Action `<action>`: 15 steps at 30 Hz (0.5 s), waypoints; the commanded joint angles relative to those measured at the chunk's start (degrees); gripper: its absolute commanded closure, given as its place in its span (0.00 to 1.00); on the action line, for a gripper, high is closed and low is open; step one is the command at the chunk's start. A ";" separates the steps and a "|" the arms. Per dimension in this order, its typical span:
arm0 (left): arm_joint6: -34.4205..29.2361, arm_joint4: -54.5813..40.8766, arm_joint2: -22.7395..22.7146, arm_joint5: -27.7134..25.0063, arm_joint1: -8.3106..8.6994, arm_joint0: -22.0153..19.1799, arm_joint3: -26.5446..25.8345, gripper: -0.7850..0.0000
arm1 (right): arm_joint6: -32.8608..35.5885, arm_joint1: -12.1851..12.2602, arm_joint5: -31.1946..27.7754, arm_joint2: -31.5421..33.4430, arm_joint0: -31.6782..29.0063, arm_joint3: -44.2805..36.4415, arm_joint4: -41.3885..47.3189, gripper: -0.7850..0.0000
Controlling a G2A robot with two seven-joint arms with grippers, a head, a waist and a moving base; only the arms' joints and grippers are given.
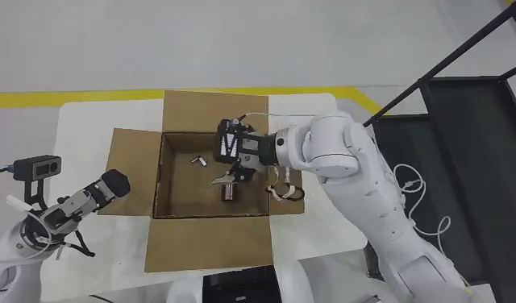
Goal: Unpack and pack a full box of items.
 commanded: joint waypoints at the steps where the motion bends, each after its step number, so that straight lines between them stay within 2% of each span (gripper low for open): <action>1: 1.42 3.84 -1.70 0.27 0.16 -0.27 0.87 0.00 | -1.45 0.79 1.93 5.13 -4.42 -2.91 1.43 0.00; 9: 1.26 6.34 -6.60 1.14 0.86 -2.96 9.94 0.00 | -8.92 2.56 8.41 18.71 -19.38 -8.52 10.86 0.00; 15: 0.63 7.48 -7.55 -0.87 1.29 -6.20 16.78 0.00 | -11.93 3.20 11.71 23.68 -27.23 -10.46 15.54 0.00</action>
